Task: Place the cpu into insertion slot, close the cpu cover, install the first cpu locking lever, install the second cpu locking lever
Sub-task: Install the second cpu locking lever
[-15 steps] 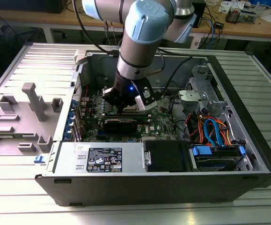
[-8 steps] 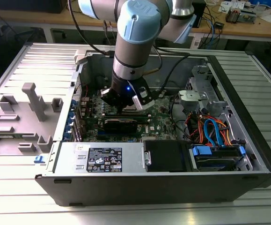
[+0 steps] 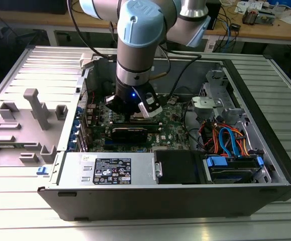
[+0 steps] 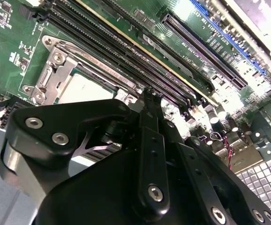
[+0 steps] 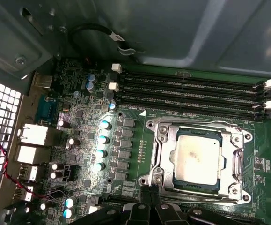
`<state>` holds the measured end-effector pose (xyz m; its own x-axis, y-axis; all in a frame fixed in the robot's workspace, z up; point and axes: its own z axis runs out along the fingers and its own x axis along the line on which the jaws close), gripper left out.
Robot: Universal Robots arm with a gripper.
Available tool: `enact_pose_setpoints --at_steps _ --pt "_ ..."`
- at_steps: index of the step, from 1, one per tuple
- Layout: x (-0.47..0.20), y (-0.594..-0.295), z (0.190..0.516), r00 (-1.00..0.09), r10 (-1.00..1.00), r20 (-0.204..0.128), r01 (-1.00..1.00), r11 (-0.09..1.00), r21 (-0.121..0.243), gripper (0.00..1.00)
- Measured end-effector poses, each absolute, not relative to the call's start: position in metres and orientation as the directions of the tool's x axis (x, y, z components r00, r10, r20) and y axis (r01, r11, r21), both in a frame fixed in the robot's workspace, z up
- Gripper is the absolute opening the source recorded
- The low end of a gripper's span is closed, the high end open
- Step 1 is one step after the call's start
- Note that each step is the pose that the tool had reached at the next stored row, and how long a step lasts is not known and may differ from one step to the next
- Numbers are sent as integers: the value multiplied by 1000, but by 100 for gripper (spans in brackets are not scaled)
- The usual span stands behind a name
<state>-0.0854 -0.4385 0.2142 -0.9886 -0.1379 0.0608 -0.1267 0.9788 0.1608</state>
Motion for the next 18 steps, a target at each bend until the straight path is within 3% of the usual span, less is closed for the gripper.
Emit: enact_pose_setpoints --at_steps 18 --pt "-85 -449 213 -989 -139 59 -127 976 175 11"
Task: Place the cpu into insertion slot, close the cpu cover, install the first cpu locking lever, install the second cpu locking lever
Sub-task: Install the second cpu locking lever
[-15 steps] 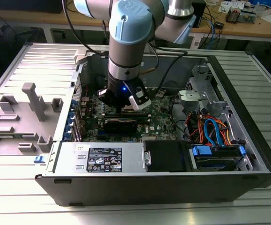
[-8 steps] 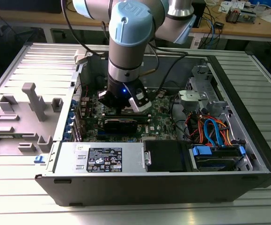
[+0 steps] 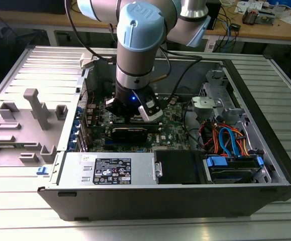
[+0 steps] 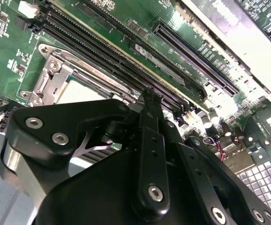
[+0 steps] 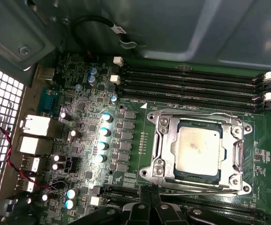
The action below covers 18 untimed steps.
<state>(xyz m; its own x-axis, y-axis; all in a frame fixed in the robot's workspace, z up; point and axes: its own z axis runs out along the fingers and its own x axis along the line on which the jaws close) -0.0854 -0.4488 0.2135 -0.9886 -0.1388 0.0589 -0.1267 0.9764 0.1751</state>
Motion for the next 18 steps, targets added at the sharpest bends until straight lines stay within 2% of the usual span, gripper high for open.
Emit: enact_pose_setpoints --at_steps 18 --pt "-90 -445 206 -989 -140 57 -127 973 191 11"
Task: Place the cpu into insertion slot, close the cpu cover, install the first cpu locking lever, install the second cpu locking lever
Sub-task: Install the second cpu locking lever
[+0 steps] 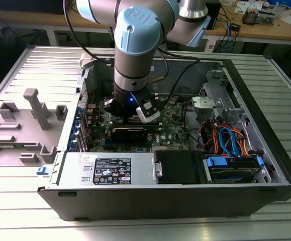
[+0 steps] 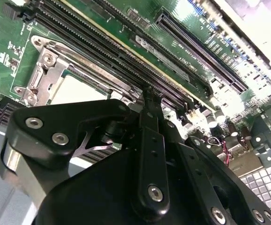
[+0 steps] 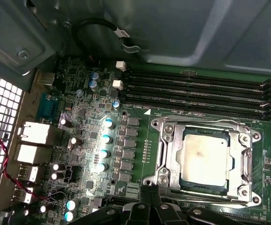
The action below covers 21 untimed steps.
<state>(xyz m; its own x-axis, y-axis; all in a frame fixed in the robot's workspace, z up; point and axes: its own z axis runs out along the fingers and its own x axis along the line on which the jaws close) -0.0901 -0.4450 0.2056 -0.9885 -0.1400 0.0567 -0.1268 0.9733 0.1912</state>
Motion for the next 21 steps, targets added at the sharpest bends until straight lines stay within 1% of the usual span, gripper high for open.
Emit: enact_pose_setpoints --at_steps 8,21 --pt "-90 -444 201 -989 -140 56 -127 972 198 11" --pt "-90 -443 200 -989 -140 56 -127 973 193 11"
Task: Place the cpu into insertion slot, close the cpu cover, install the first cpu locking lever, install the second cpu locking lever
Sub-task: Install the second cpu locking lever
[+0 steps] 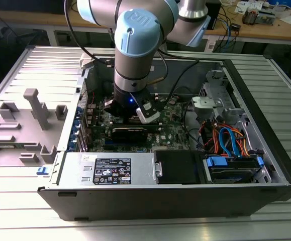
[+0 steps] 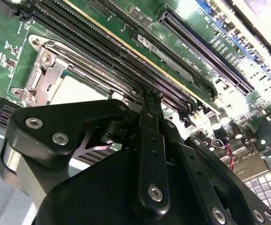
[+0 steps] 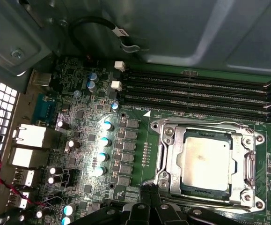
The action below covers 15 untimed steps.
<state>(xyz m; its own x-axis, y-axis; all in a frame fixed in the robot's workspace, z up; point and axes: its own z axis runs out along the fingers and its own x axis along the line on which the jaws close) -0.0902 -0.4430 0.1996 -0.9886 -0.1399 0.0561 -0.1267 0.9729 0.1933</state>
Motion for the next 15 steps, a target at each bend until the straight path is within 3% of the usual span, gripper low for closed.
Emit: enact_pose_setpoints --at_steps 15 --pt "-92 -440 202 -989 -140 56 -127 973 194 11"
